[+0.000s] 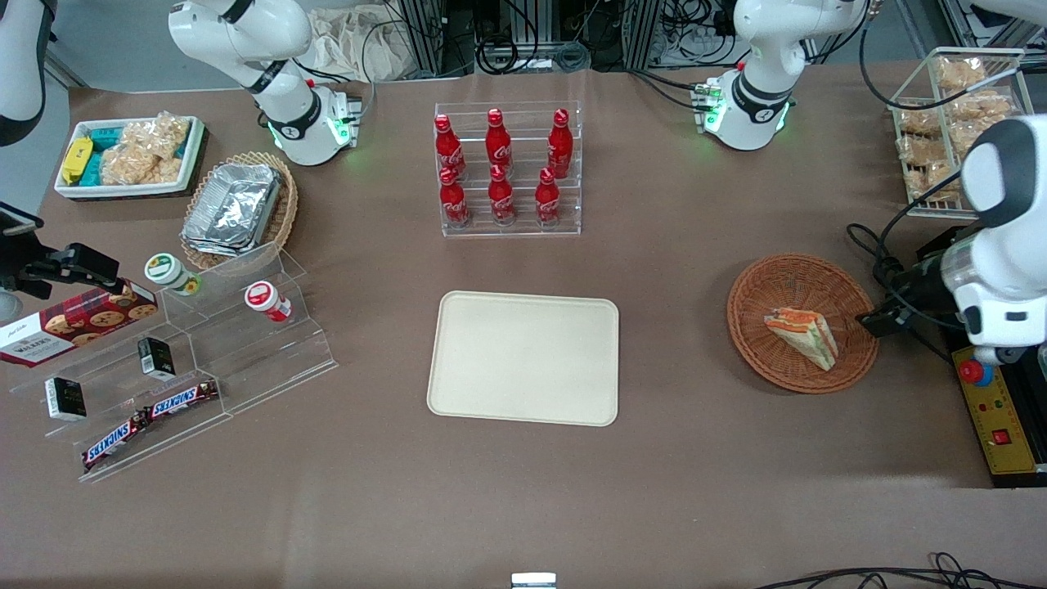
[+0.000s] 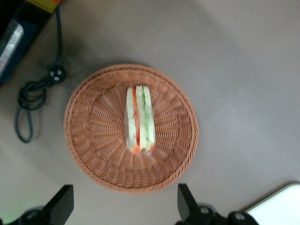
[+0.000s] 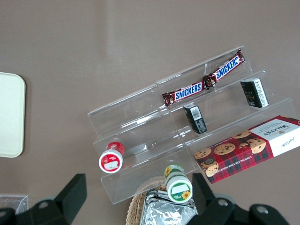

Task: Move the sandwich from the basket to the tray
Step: 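Lower the open left gripper over the wrapped sandwich in the basket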

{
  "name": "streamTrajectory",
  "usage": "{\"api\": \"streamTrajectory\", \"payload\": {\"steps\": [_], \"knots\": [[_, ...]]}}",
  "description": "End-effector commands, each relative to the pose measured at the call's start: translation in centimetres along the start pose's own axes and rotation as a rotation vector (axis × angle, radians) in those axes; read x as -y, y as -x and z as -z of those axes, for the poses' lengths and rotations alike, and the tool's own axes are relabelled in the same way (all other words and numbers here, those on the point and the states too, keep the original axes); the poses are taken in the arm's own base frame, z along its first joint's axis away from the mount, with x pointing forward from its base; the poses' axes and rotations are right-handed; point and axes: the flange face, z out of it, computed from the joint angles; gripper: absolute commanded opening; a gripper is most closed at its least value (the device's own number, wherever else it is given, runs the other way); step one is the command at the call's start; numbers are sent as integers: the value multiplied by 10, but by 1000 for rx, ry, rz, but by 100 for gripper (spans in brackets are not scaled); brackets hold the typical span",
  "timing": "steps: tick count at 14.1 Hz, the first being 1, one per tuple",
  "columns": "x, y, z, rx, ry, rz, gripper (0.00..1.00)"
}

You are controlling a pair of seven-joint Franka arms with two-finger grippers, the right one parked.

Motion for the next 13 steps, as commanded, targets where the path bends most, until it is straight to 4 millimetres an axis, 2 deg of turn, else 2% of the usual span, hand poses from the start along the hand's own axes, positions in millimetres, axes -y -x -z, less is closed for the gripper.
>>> {"api": "streamTrajectory", "payload": {"steps": [1,5,7,13], "knots": [[17,15,-40,-20,11,84,99],[26,26,-100,-45,44,140,99],[28,25,-122,-52,63,201,99],[28,21,-159,-16,33,252,99]]}}
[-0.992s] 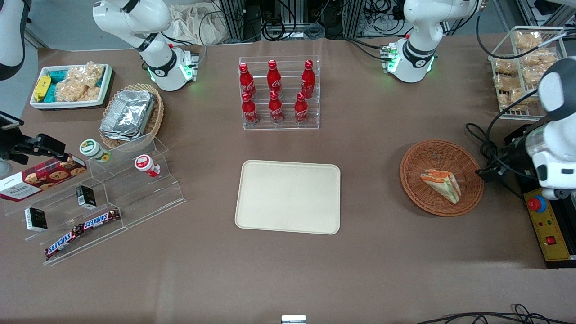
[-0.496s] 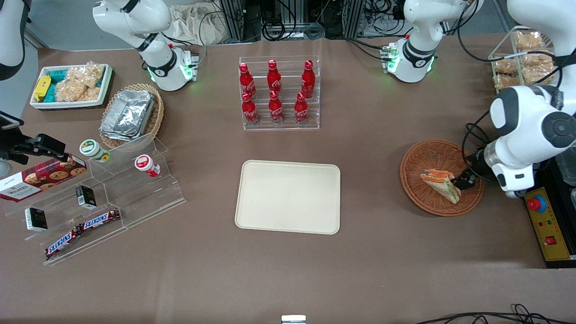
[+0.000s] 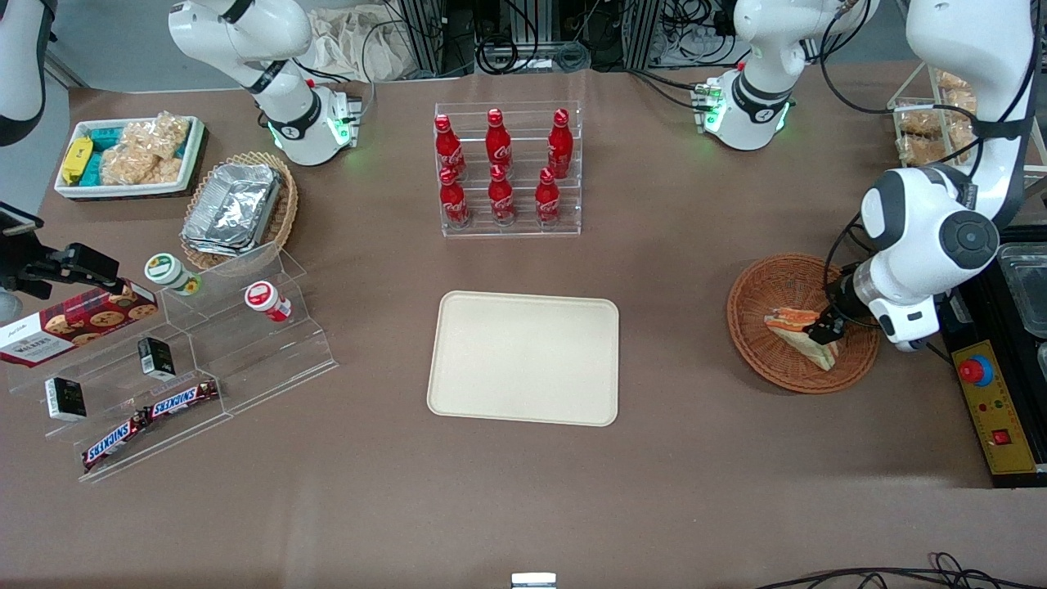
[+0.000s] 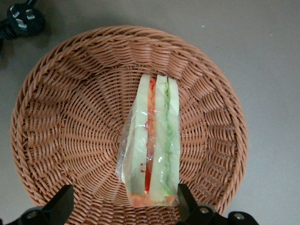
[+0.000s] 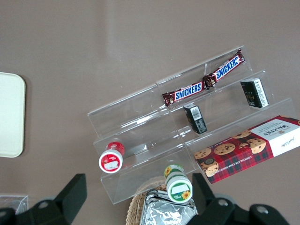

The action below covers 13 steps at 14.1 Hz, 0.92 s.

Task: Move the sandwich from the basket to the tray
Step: 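Close the left gripper on the sandwich and lift it from the basket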

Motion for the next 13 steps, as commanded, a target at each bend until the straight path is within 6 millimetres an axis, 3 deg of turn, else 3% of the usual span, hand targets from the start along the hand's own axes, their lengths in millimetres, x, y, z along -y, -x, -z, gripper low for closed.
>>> {"api": "streamTrajectory", "payload": {"steps": [1,3,6,11,13], "knots": [[0,-4,-17,-5,5,26,99],[-1,-4,-30,-2,-4,27,99],[-4,-6,-33,-11,-5,50,99],[-23,-19,1,-44,54,147,99],[-26,-20,5,-47,58,162,99]]}}
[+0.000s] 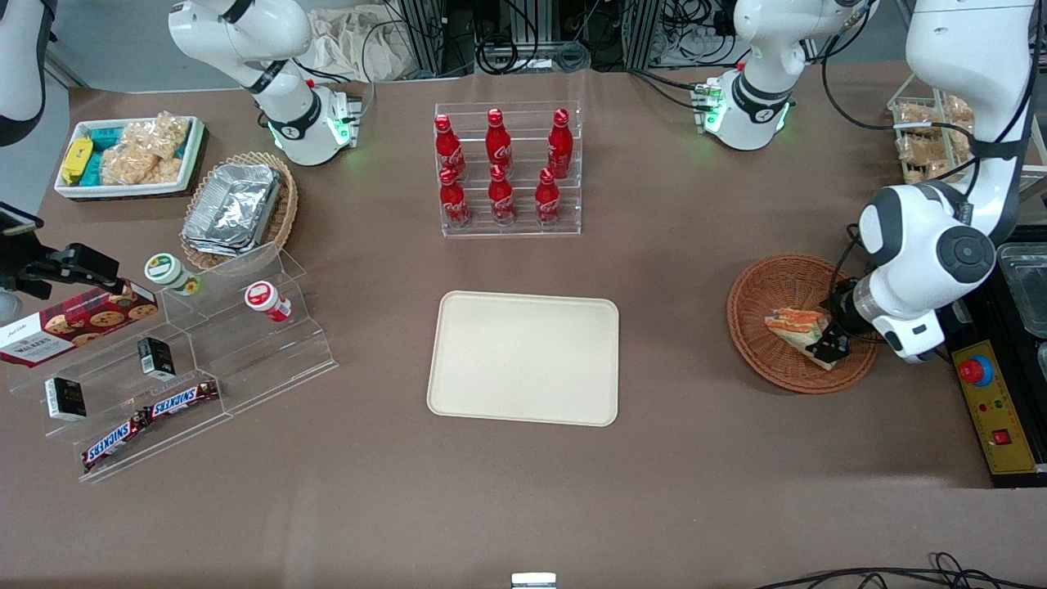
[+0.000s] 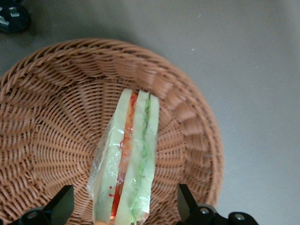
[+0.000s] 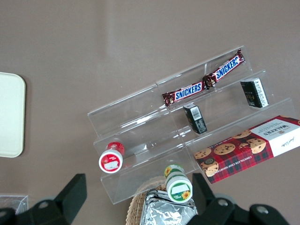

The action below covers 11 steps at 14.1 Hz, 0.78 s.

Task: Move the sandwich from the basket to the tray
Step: 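Close the left gripper on the sandwich and lift it from the basket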

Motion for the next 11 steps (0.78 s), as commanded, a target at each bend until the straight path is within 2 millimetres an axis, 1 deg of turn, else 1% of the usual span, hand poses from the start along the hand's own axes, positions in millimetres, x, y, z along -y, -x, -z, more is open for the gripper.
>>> {"api": "streamTrajectory", "payload": {"steps": [1,2,5,6,8,9,10,11], "knots": [[-5,-3,3,-13,-3,31,99],[-4,-1,-4,-14,-17,24,99],[5,7,-48,12,-94,14,99],[8,9,-59,21,-110,13,99],[8,9,-65,25,-117,10,99],[7,8,-65,19,-117,-7,97],[5,7,-63,5,-120,-26,51],[3,6,-59,0,-117,-34,1]]}}
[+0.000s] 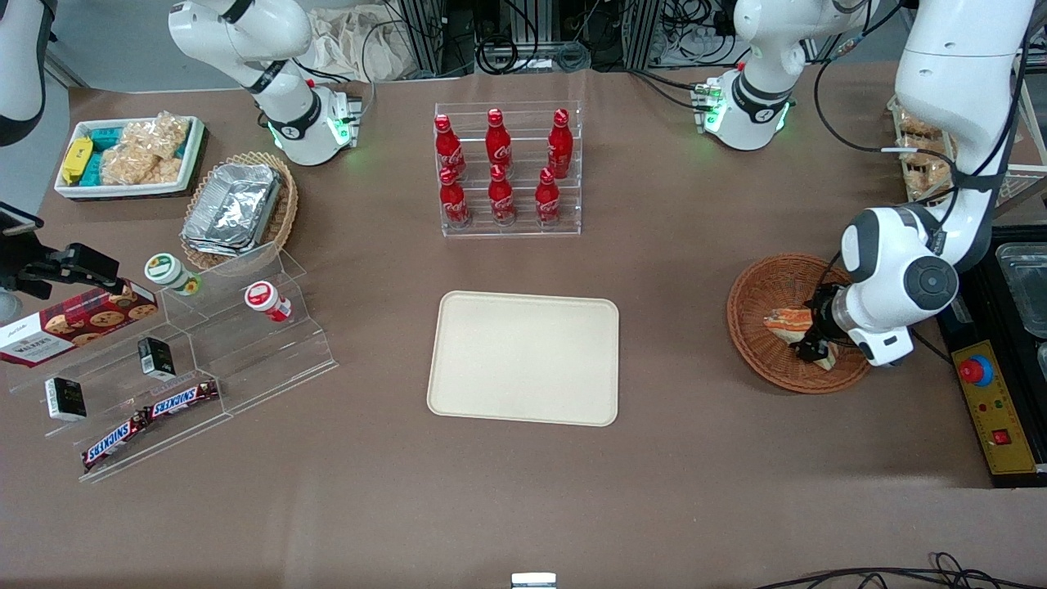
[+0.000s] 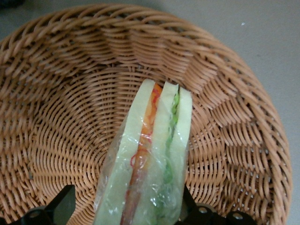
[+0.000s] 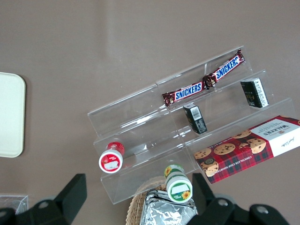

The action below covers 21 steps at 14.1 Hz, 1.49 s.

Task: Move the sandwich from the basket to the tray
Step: 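Close the left gripper on the sandwich and lift it from the basket, then carry the sandwich with the left gripper over to the cream tray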

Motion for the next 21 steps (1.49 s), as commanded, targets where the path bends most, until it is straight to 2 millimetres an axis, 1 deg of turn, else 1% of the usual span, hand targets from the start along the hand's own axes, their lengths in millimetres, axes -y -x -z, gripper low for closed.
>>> {"api": "streamTrajectory", "payload": {"steps": [1,3,4,6,8,11,12,13,14,15,17,18,19,21], "knots": [[-7,-2,12,-27,7,-9,0],[-16,-11,34,-29,-9,-1,0],[-24,-16,52,-23,-37,0,0],[-36,-25,92,-10,-86,10,0],[-51,-28,137,-9,-74,19,0],[-79,3,208,-15,-15,-38,0],[-90,25,224,-11,14,-80,0],[-99,50,231,-8,30,-130,0],[-107,82,235,-4,40,-209,0],[-113,106,236,6,47,-331,0],[-124,147,227,39,57,-614,0],[-131,172,218,62,58,-708,0],[-139,205,205,89,57,-770,0],[-156,265,178,104,97,-867,0]]}}
